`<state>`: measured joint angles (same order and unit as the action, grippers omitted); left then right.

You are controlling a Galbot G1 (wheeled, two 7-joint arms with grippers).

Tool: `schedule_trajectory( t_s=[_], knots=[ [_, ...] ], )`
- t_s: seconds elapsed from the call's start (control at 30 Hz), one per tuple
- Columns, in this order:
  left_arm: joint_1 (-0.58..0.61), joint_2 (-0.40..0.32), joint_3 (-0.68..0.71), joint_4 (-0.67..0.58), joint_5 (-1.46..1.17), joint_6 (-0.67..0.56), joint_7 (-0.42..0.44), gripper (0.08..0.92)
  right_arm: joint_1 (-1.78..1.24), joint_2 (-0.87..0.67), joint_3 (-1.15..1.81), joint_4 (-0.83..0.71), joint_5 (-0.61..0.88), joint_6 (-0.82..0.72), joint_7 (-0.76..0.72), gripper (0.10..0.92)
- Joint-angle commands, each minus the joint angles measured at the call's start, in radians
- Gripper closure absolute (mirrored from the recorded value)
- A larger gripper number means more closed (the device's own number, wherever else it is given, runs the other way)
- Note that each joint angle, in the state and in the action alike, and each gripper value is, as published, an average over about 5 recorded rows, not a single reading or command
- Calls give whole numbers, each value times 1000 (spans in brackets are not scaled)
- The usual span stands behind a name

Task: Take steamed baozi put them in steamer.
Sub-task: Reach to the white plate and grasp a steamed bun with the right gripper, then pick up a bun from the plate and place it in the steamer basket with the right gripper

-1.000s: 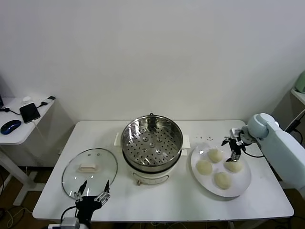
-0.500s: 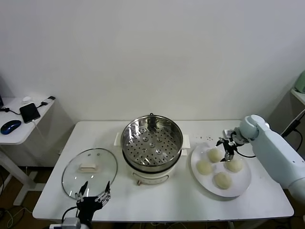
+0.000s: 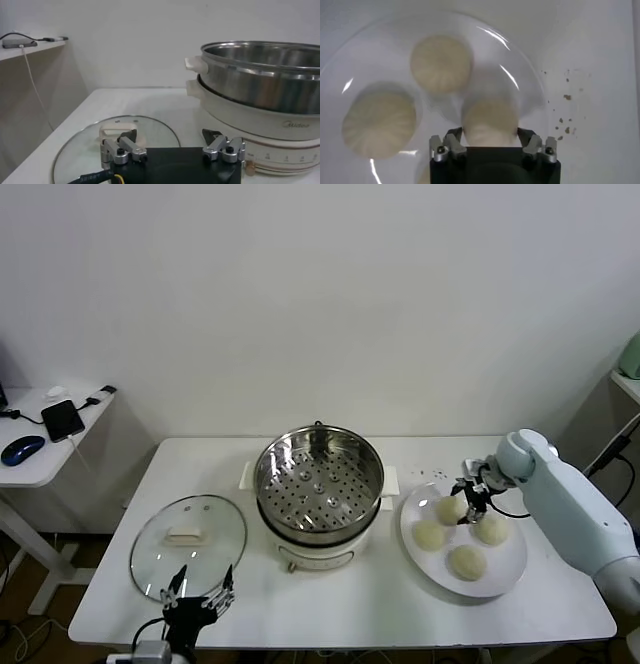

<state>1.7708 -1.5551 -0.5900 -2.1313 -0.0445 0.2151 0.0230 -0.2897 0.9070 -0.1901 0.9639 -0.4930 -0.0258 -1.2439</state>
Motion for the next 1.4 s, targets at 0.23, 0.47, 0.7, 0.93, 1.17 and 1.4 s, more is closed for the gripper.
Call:
schedule_trajectory(
  t_s=[0.23,0.47,0.7,0.93,1.17,1.4],
  knots=[
    [-2,0,4,4,2,-2,-1,177,32,-12,1,5,45,-14,0,489],
    [-15,3,16,11,5,-4,-8,177,215,-89,-134,62,216,-70,-44,491],
    [-25,14,26,7,12,2,-14,177,522,-78,-385,65,449,-135,-120,491],
    [-28,25,28,2,9,-2,-23,177,756,79,-612,-44,598,-121,-191,491],
    [-21,36,20,-12,-13,-3,-35,177,856,325,-721,-306,689,265,-297,491],
    [-22,38,14,-10,-18,-3,-36,177,854,427,-775,-277,663,526,-334,489]
  ],
)
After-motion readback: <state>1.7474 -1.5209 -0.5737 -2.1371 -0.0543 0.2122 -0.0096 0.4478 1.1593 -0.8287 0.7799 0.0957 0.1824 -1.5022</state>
